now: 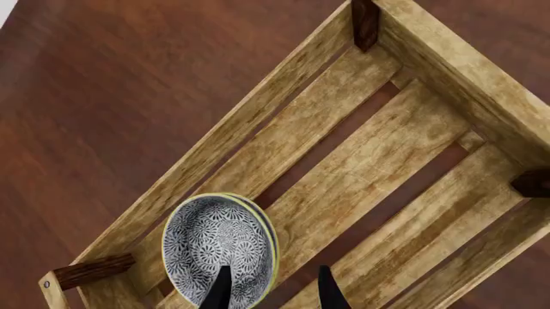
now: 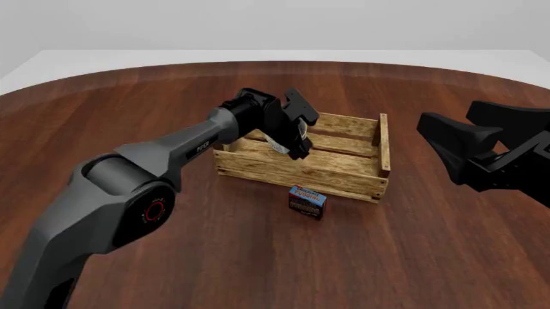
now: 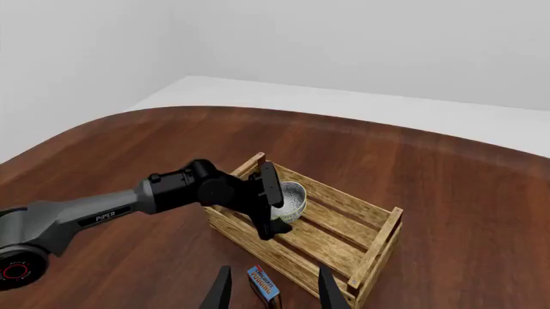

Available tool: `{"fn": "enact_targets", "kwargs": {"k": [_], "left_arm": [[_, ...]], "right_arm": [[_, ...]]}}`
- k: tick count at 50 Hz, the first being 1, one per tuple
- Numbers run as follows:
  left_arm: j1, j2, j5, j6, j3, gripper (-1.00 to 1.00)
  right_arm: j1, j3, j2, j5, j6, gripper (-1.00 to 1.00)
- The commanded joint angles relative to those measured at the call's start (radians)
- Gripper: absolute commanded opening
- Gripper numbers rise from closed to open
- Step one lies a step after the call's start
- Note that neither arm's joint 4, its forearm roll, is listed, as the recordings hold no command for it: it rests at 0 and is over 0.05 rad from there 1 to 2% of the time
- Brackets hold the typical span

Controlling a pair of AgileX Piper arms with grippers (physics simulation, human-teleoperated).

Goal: Stack the right bowl on the left bowl and place them in the tray.

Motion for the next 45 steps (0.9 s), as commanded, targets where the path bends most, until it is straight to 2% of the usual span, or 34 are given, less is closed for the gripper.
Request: {"fn": "enact_targets", "kwargs": {"k": [1, 9, 14, 32, 45], "left_arm": [[0.003, -0.084, -0.08, -0.075, 0.117, 1.0], [0.009, -0.168, -0.163, -0.076, 0.245, 1.0], [-0.008, -0.261, -0.21, -0.128, 0.336, 1.0], [-0.012, -0.646, -0.371, -0.237, 0.667, 1.0], [0.04, -0.895, -0.482, -0.333, 0.877, 1.0]], "right_arm": [[0.008, 0.0, -0.012, 0.006, 0.001, 1.0], [0.01, -0.001, -0.008, 0.006, -0.002, 1.0], [0.014, -0.003, -0.009, 0.009, -0.007, 1.0], [0.027, -0.011, -0.012, 0.025, -0.021, 1.0], [0.037, -0.017, 0.005, 0.018, -0.036, 1.0]]}}
